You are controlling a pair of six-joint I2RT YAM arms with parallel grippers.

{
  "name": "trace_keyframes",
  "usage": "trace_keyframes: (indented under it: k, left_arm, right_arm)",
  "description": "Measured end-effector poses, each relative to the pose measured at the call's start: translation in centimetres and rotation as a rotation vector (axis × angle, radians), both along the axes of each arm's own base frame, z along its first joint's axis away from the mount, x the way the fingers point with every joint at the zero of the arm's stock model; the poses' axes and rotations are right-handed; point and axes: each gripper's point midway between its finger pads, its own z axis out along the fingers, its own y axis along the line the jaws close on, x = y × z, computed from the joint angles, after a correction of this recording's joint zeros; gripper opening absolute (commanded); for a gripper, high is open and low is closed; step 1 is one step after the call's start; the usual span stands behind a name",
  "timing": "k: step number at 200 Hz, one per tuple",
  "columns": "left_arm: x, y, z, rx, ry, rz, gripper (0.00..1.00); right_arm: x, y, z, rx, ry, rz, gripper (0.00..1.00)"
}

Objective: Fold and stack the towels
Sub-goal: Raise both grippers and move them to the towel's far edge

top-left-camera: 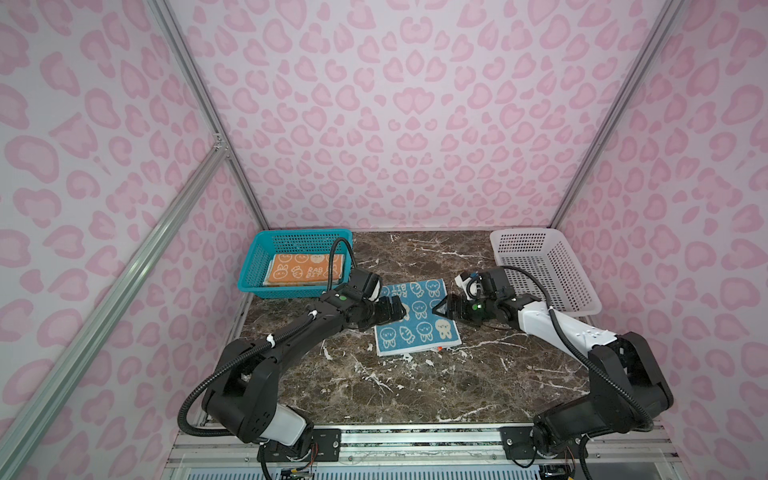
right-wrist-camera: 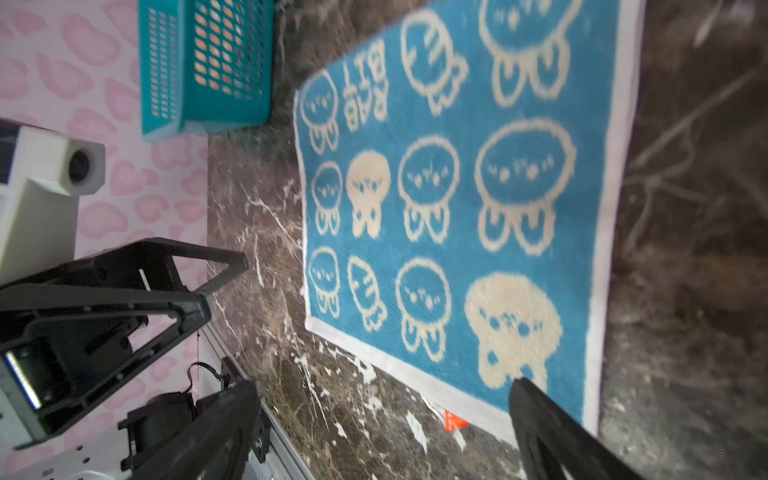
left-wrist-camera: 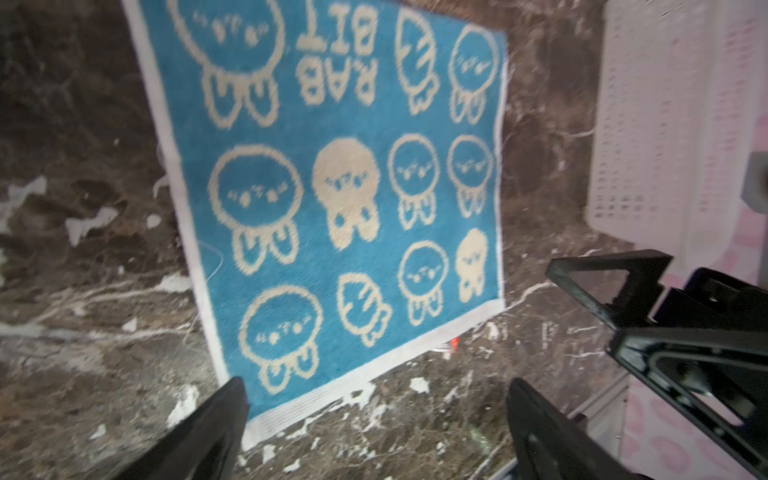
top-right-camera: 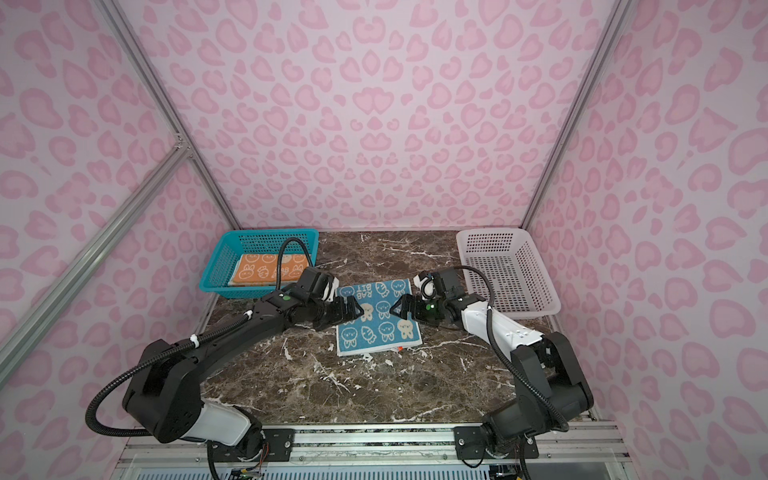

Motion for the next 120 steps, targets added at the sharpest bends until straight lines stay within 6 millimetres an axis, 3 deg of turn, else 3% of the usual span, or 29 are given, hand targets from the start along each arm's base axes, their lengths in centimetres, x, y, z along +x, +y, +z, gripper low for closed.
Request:
trace_keyframes:
  k: [35,69,91,120]
  left_arm:
    - [5.2,-1.3,0.8,-0.126,0.033,0.05,0.98]
    - [9.6,-2.5,0.9,-0.176,0.03,0.081,0.98]
    - [11.2,-2.0,-1.1,-0.181,0.062,0.132,0.98]
    - [12.1,-1.5,-3.6,-0.168,0.099,0.182,0.98]
  right_arm:
    - [6.3,-0.1,0.7,0.045,0.018,-0.081,0.98]
    - [12.0,2.2,0.4,0.149,0.027,-0.106,0.98]
    - [14.1,3.6,-0.7,0.227,0.053,-0.126,0.98]
    - [15.3,5.0,-2.7,0.315,0.102,-0.153,0.98]
